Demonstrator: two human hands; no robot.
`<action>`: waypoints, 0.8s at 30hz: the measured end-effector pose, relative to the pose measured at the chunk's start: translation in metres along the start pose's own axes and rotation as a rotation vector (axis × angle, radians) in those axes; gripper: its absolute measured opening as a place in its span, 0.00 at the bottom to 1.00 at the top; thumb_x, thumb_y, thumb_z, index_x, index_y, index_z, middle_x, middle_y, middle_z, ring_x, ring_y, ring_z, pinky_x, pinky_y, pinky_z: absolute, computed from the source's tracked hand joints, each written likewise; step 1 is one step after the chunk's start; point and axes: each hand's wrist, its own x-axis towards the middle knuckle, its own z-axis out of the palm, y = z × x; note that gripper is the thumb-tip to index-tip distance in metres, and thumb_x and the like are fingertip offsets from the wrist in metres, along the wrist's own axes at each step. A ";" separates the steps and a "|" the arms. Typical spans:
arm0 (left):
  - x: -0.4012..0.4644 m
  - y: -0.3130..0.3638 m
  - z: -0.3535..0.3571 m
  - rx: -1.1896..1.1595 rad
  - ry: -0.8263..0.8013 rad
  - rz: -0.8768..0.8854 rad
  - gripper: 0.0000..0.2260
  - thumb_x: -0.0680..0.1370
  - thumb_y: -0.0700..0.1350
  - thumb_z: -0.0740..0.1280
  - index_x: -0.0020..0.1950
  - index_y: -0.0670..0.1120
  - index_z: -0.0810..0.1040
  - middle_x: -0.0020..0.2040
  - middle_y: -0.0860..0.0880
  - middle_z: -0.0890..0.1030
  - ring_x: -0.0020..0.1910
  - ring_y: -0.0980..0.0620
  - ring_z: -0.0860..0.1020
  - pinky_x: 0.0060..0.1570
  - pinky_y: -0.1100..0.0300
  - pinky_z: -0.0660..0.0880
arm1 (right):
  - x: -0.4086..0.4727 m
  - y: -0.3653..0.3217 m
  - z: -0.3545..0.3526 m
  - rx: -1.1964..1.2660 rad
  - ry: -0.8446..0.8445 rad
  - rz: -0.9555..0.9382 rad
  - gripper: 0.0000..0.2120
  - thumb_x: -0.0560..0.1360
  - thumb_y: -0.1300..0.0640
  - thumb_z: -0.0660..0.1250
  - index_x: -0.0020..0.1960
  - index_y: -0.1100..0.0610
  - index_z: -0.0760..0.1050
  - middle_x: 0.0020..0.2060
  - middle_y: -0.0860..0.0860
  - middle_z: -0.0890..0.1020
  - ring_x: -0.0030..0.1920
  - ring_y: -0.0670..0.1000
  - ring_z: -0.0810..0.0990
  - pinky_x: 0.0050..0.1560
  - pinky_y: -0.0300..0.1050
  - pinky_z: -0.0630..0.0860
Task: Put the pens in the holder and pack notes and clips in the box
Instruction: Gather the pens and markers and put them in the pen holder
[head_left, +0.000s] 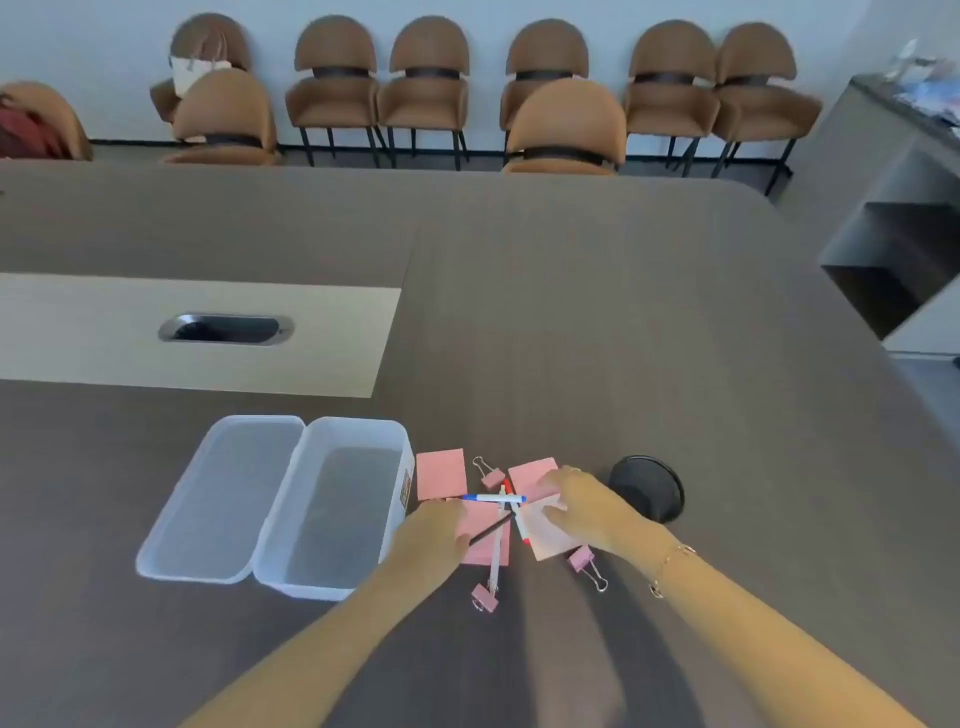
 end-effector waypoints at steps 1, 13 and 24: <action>0.009 -0.005 0.016 -0.006 -0.021 -0.021 0.06 0.78 0.43 0.60 0.52 0.44 0.74 0.45 0.46 0.76 0.52 0.45 0.77 0.53 0.54 0.75 | 0.015 0.003 0.013 -0.030 -0.019 0.001 0.15 0.78 0.59 0.59 0.65 0.54 0.72 0.62 0.55 0.75 0.59 0.54 0.75 0.57 0.44 0.73; 0.065 -0.001 0.075 -0.319 0.063 -0.026 0.11 0.73 0.50 0.68 0.46 0.43 0.76 0.40 0.48 0.74 0.36 0.51 0.75 0.40 0.57 0.78 | 0.090 0.005 0.061 -0.054 0.089 -0.096 0.07 0.76 0.62 0.62 0.52 0.58 0.78 0.40 0.47 0.72 0.40 0.51 0.72 0.37 0.39 0.73; 0.083 0.003 0.076 -0.448 -0.033 -0.154 0.11 0.74 0.45 0.67 0.33 0.43 0.79 0.28 0.48 0.74 0.26 0.54 0.73 0.29 0.66 0.73 | 0.078 0.038 0.053 0.225 0.122 0.216 0.05 0.74 0.66 0.63 0.40 0.60 0.73 0.40 0.54 0.76 0.41 0.53 0.73 0.41 0.42 0.68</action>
